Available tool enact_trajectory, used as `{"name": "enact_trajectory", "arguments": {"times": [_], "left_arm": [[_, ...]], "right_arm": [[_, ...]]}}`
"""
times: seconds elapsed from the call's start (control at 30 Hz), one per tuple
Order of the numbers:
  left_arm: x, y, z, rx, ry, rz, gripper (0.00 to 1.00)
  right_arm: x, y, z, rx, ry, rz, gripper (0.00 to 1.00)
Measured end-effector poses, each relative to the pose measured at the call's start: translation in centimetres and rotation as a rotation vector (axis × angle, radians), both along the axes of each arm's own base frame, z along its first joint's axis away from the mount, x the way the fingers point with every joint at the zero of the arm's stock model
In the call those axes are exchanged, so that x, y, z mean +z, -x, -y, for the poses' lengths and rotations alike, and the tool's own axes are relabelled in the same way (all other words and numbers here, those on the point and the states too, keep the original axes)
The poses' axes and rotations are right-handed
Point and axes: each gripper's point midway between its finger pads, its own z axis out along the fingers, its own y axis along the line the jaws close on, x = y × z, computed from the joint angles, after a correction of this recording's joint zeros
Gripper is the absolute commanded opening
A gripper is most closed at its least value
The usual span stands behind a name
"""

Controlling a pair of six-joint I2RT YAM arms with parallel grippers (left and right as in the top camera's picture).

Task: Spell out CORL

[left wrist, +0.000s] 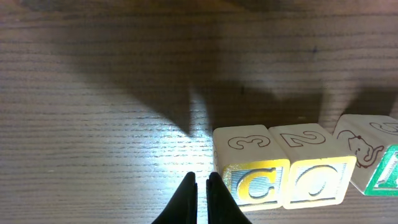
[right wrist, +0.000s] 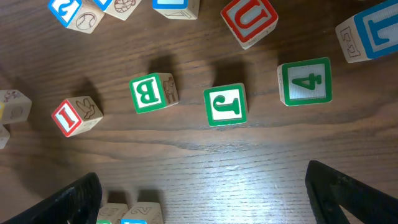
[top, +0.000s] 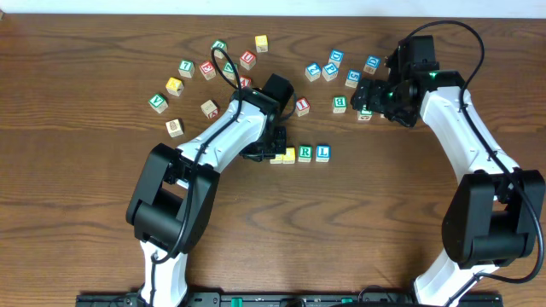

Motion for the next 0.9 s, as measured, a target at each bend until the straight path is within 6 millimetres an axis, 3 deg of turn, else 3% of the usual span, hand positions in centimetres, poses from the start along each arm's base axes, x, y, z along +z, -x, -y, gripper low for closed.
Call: {"name": "enact_trajectory", "arguments": {"times": [0.4,0.47,0.53,0.6,0.7,0.77,0.9], "left_arm": [[0.2,-0.8,-1.1,0.008,0.004,0.012,0.07],[0.5,-1.3,-1.7,0.015,0.007,0.021,0.07],[1.2,-1.8,-2.4,0.027,0.014,0.038,0.07],[2.3,-2.5,-3.1,0.040,0.025,0.065,0.08],[4.4,-3.4,-4.4,0.063,0.037,0.121,0.08],[5.8,-4.1,-5.4,0.084,0.039,0.160,0.07],[7.9,-5.2,-7.2,0.125,0.045,0.220,0.07]], "right_arm": [[0.3,-0.5,-0.3,0.006,-0.014,0.022,0.98],[0.5,-0.8,-0.7,0.019,-0.036,0.037,0.85],[0.9,-1.1,-1.5,0.040,-0.075,0.058,0.64],[1.2,-1.2,-2.2,0.064,-0.106,0.070,0.35],[1.3,-1.0,-3.5,0.096,-0.129,0.068,0.10],[1.4,-0.6,-4.8,0.121,-0.135,0.065,0.01],[1.2,0.2,-7.9,0.167,-0.128,0.057,0.01]]}}
